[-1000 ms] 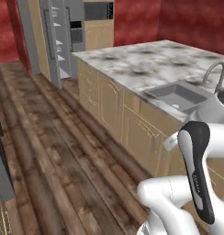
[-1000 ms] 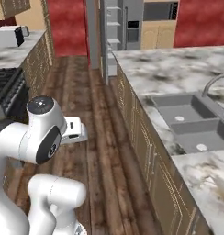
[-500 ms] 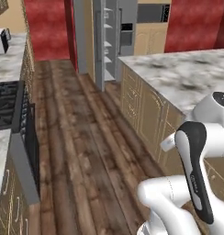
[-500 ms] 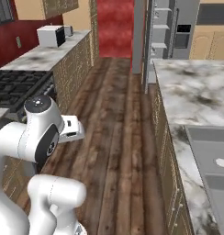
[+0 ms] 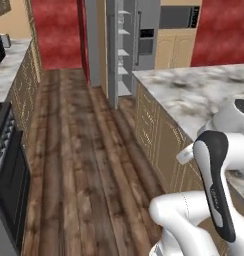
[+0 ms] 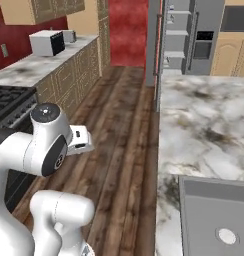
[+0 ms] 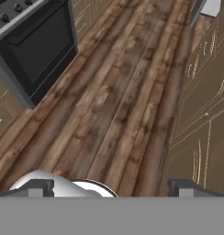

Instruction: Take a sugar cube from the saucer and place it inside the coffee. Then, grab milk from the fridge and place it next to the coffee on the counter to sweeten the coffee.

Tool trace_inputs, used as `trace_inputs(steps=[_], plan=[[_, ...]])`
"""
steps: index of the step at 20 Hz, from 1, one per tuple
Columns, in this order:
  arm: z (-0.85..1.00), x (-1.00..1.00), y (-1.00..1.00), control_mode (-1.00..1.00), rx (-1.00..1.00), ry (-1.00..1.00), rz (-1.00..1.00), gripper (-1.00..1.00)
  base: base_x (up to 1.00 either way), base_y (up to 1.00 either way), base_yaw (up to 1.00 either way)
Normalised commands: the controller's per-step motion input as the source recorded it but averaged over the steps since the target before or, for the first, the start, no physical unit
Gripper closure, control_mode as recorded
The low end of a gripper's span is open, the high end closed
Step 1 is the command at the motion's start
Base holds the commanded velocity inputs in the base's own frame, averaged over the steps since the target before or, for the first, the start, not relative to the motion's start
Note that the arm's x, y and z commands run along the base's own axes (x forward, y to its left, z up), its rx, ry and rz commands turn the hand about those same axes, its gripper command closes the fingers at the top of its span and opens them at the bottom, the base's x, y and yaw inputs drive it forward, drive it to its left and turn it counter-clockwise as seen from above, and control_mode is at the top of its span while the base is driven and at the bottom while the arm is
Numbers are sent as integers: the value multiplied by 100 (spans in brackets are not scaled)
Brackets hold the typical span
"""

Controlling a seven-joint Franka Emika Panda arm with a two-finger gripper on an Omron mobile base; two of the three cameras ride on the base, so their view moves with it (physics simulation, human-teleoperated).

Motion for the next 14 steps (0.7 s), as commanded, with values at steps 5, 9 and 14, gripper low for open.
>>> trace_inputs(steps=[5,9,14], plan=[[0,0,0,100,0,0,0,-100,100,-11,15],[0,0,0,100,0,0,0,-100,100,-12,13],[0,0,0,100,0,0,0,-100,100,-21,13]])
